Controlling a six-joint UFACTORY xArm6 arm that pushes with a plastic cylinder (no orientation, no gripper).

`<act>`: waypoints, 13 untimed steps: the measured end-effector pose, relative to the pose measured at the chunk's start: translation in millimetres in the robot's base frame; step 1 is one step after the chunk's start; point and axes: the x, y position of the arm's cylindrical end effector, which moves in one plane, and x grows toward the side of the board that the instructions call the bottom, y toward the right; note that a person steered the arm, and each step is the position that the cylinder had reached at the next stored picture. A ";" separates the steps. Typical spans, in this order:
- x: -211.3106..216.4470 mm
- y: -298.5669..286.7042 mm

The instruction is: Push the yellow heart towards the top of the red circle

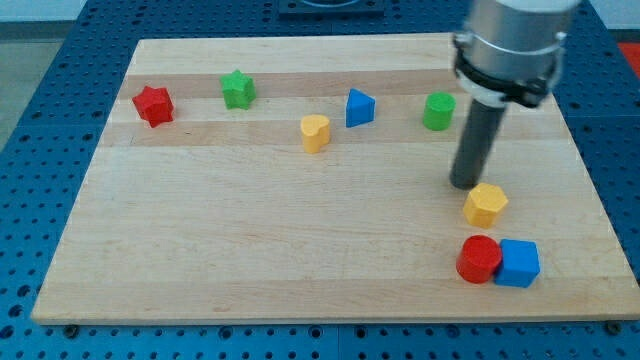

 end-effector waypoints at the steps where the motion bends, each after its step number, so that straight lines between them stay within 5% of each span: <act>1: 36.8 22.4; 3: 14.5 7.4; 6: -10.2 -192.2; 7: -64.3 -220.2; 8: -101.6 -220.2; 10: -106.3 -219.4; 12: -88.7 -110.4; 13: -76.6 -107.4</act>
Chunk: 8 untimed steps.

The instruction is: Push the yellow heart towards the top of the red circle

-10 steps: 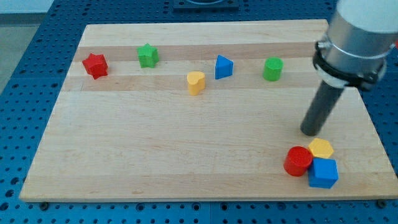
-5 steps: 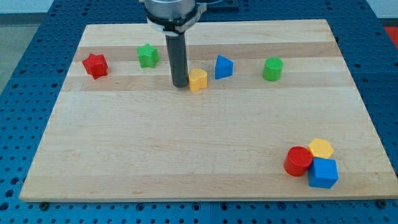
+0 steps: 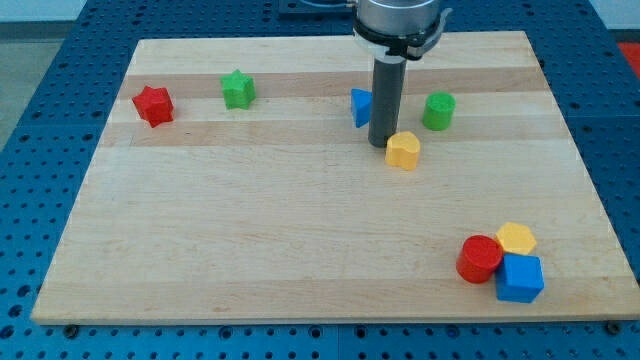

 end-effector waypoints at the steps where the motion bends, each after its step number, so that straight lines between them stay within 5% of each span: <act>1: 8.7 -3.9; 2: 50.7 14.3; 4: 15.9 -44.7; 6: 0.7 29.4; 8: 87.0 54.6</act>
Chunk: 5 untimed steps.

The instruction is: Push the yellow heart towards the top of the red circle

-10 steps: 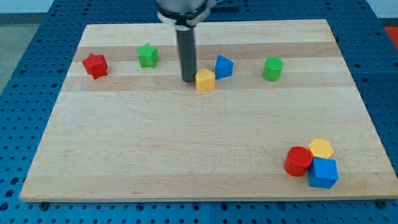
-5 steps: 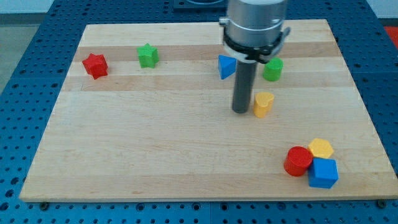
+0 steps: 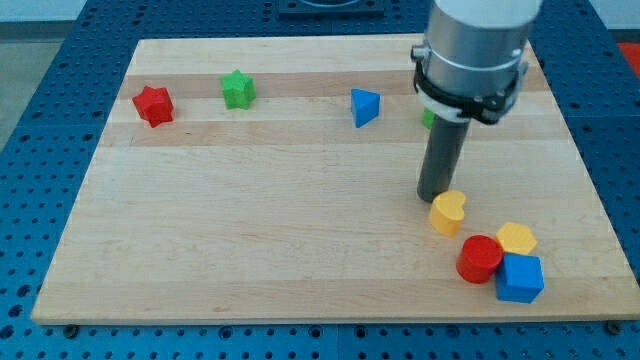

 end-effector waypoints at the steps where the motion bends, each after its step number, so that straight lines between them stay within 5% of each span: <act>1: -31.5 -9.6; 2: -47.1 -38.2; 5: 20.9 -0.8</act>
